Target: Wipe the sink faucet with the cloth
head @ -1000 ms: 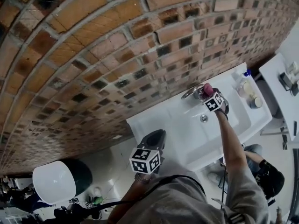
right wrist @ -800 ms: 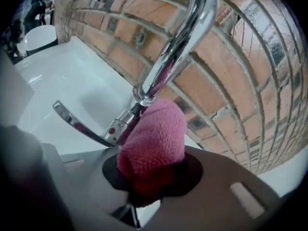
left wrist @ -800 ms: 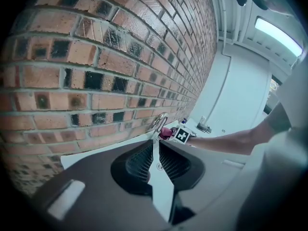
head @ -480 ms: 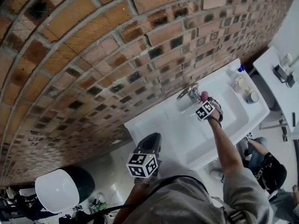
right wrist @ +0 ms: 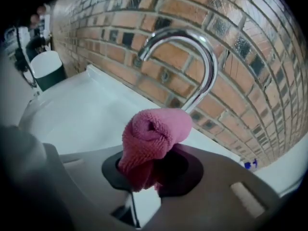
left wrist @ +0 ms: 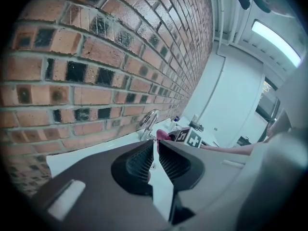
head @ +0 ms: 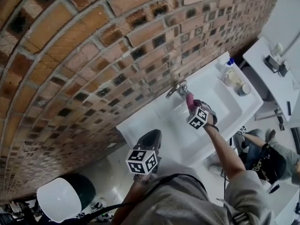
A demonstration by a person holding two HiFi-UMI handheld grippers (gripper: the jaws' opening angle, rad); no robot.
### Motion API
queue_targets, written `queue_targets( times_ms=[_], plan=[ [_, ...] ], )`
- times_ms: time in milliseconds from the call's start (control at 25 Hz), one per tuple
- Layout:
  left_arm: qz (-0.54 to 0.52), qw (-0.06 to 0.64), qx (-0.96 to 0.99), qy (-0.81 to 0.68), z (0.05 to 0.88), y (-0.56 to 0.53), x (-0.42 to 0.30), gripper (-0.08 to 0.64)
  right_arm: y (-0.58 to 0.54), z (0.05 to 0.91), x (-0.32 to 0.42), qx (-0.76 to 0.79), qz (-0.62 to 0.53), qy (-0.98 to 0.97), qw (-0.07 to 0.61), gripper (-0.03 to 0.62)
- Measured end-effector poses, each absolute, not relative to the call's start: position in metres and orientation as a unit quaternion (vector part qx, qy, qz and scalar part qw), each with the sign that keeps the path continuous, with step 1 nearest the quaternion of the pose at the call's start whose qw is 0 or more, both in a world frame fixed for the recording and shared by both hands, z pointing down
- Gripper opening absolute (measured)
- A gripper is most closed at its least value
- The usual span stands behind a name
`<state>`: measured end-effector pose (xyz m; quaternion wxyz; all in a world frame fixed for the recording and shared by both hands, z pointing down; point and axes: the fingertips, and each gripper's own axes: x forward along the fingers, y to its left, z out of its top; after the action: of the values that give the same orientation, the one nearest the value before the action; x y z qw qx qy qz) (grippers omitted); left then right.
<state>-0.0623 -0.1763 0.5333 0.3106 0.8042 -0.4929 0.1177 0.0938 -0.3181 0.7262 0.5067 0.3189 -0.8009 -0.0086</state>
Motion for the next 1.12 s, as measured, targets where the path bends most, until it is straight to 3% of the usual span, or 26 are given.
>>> queue_targets(
  times_ms=[200, 440, 520, 840, 960, 1120],
  plan=[
    [0.127, 0.314, 0.802, -0.491, 0.538, -0.171, -0.063, 0.051, -0.289, 0.709, 0.049, 0.258, 0.041, -0.872, 0.413, 0.089],
    [0.124, 0.309, 0.801, -0.498, 0.531, -0.167, -0.068, 0.051, -0.366, 0.703, 0.085, 0.487, 0.349, -0.772, 0.212, 0.084],
    [0.123, 0.309, 0.797, -0.504, 0.53, -0.165, -0.075, 0.051, -0.381, 0.704, 0.094, 0.504, 0.37, -0.749, 0.217, 0.084],
    [0.109, 0.313, 0.781, -0.528, 0.53, -0.164, -0.098, 0.051, -0.393, 0.746, 0.097, 0.407, 0.273, -0.76, 0.428, 0.084],
    [0.104, 0.319, 0.782, -0.526, 0.532, -0.166, -0.096, 0.051, -0.377, 0.729, 0.061, 0.361, 0.281, -0.795, 0.398, 0.084],
    [0.114, 0.315, 0.785, -0.521, 0.533, -0.17, -0.089, 0.051, -0.383, 0.672, 0.041, 0.395, 0.235, -0.833, 0.309, 0.084]
  ],
)
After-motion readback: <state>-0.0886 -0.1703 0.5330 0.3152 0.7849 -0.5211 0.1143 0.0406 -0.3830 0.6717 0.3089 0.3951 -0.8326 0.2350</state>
